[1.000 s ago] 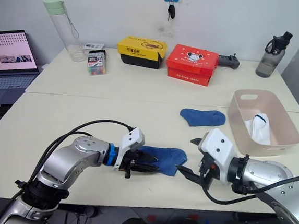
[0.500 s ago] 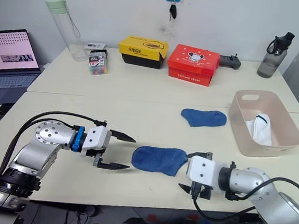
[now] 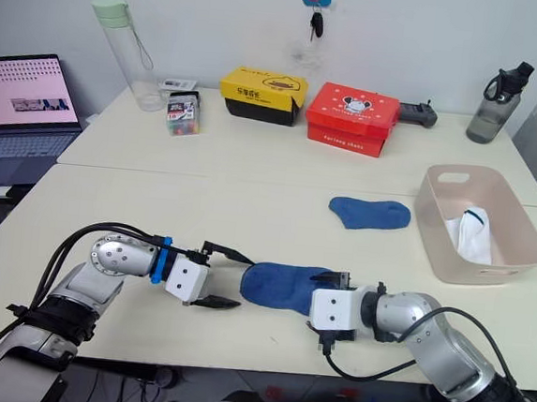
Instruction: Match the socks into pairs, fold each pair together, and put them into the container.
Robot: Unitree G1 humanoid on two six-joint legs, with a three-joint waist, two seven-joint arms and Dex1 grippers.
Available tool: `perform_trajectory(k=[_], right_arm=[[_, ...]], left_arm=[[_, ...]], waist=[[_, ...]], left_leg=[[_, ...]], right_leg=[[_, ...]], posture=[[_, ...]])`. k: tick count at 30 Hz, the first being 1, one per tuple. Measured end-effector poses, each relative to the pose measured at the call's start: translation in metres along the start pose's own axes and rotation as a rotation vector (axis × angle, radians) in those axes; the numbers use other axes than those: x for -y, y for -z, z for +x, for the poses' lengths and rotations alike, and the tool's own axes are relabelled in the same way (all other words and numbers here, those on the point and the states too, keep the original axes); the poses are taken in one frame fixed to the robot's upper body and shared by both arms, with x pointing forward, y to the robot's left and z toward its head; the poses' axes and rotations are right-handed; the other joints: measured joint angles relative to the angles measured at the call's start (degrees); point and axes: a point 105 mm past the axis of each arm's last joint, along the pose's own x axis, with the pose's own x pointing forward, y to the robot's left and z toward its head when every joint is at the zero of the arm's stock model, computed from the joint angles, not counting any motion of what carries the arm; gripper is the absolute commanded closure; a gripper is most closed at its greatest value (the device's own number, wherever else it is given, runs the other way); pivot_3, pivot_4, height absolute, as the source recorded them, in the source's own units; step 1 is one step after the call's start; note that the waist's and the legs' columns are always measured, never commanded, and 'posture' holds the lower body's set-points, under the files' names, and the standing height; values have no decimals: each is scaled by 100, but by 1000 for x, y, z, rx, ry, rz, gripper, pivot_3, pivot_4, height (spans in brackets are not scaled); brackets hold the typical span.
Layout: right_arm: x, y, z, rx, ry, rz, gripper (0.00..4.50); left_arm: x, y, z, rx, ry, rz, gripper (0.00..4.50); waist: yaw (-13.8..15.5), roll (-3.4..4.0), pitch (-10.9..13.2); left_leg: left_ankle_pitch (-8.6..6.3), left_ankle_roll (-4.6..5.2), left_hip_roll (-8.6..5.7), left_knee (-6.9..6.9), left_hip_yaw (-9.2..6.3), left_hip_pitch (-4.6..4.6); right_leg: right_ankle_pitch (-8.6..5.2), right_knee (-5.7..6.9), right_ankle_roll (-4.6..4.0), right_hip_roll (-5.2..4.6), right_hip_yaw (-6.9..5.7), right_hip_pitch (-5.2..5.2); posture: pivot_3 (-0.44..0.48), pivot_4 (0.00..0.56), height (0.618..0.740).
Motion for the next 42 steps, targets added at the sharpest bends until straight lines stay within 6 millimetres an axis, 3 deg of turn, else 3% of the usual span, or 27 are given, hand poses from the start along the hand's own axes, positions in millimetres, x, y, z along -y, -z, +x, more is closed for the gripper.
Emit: perform_trajectory(k=[9, 10, 16, 20, 22, 26, 28, 32, 35, 39, 42], right_arm=[[-3, 6, 0, -9, -37, 86, 4497], [-3, 7, -1, -10, -42, 104, 4500], [1, 0, -8, 25, -45, 225, 4500], [2, -22, -20, 107, -64, 385, 4500], [1, -34, -29, 148, -90, 486, 4500], [-11, -52, -45, 178, -201, 668, 4500], [-15, -55, -49, 167, -251, 745, 4500], [-8, -53, -45, 140, -244, 892, 4500], [0, -39, -37, 78, -189, 948, 4500], [13, -17, -21, -16, -99, 971, 4500], [30, -9, -13, -34, -26, 954, 4500]], left_arm=[[12, 2, 7, 25, 61, -96, 4206], [14, 3, 6, 28, 72, -126, 4485], [17, -1, 1, 44, 115, -306, 4485], [22, -18, -9, 93, 187, -524, 4485], [23, -31, -24, 99, 249, -617, 4485], [24, -59, -50, 121, 364, -799, 4485], [30, -64, -51, 133, 401, -867, 4485], [44, -60, -49, 136, 443, -1034, 4485], [45, -53, -43, 139, 446, -1146, 4485], [28, -35, -30, 143, 387, -1247, 4485], [-1, -21, -25, 142, 306, -1282, 4485]], waist=[[-7, 2, -1], [-12, 2, -1], [-81, 3, 1], [-160, 3, 6], [-168, 2, 10], [-163, 8, 13], [-161, 13, 14], [-164, 14, 16], [-149, 15, 16], [-144, 12, 18], [-165, 11, 17]], left_leg=[[0, 0, 1, 0, -2, 3], [0, 0, 2, 0, -2, 2], [0, 0, 5, -5, -4, -9], [0, 0, 10, -5, -19, -23], [0, 0, 12, -6, -25, -24], [-1, 1, 9, -8, -27, -23], [-1, 2, 9, -9, -24, -19], [-1, 2, 10, -10, -23, -19], [-1, 2, 5, -7, -22, -20], [0, 1, 3, -3, -20, -26], [0, 1, 4, 1, -16, -27]], right_leg=[[0, 4, 0, 2, 0, 2], [0, 4, 0, 4, 1, 0], [0, 4, 0, 5, 2, -12], [0, 4, -1, 8, -5, -19], [-1, 4, -1, 9, -5, -17], [-1, 0, -2, 9, -6, -14], [-1, 0, -2, 8, -5, -11], [-1, 3, -3, 10, -4, -14], [-1, 4, -2, 8, -5, -15], [-1, 8, -2, 8, -5, -20], [-1, 13, -2, 9, -5, -25]], posture=[[0, 150, 726], [0, 150, 726], [0, 150, 726], [0, 150, 726], [0, 150, 726], [0, 150, 726], [0, 150, 726], [0, 150, 726], [0, 150, 726], [0, 150, 726], [0, 150, 726]])
